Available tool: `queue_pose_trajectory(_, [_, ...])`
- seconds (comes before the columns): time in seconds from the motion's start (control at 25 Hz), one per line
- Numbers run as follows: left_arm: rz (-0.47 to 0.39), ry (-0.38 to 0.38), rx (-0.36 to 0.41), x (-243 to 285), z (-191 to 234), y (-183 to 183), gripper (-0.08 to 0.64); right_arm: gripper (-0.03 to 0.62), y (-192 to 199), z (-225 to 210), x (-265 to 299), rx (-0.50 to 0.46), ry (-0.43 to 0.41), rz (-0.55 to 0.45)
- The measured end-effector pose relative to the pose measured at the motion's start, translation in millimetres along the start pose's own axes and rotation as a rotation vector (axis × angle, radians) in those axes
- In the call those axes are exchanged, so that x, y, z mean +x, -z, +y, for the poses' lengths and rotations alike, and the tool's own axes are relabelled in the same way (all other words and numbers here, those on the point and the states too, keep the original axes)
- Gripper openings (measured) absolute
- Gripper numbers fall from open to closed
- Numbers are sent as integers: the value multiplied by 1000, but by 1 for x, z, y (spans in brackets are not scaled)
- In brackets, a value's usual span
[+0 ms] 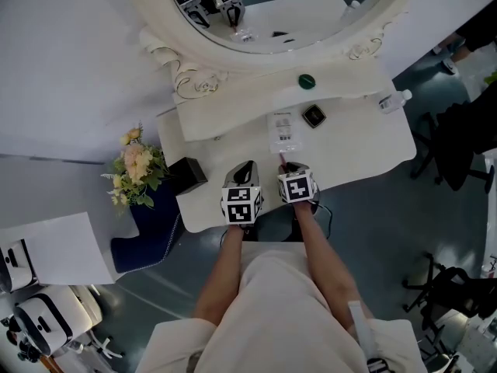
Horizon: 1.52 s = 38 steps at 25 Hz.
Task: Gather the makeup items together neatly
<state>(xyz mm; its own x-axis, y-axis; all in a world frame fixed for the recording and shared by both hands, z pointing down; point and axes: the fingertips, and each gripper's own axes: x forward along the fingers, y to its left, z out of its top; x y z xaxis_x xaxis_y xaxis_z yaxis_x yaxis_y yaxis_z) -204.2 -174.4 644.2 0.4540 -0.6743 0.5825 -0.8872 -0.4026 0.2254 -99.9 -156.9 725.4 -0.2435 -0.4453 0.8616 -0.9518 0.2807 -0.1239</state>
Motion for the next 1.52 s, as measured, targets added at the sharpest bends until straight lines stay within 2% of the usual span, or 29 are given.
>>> queue_pose_trajectory(0.04, [-1,-3,-5,0,1,0,15,121,0,1,-1,-3,-7,-2])
queue_pose_trajectory(0.32, [-15,-36,-38,3,4,-5,15,126,-11,3,-12,-27,-53,-41])
queue_pose_trajectory(0.56, [-21,-75,-78,1,10,0,15,126,-30,-5,-30,-78,-83,-140])
queue_pose_trajectory(0.76, [-12,-128,-81,-4,16,9,15,76,-45,-21,-45,-92,-86,-222])
queue_pose_trajectory(0.96, [-7,-180,-96,-11,29,21,15,57,-47,-25,-48,-82,-108,-249])
queue_pose_trajectory(1.12, [-24,-146,-137,-13,28,26,22,46,-46,-28,-54,-63,-136,-278])
queue_pose_trajectory(1.4, [33,-130,-142,-6,21,45,259,45,-45,-22,-52,-78,-154,-268])
queue_pose_trajectory(1.52, [55,-141,-140,1,18,50,302,46,-43,-22,-53,-80,-153,-263])
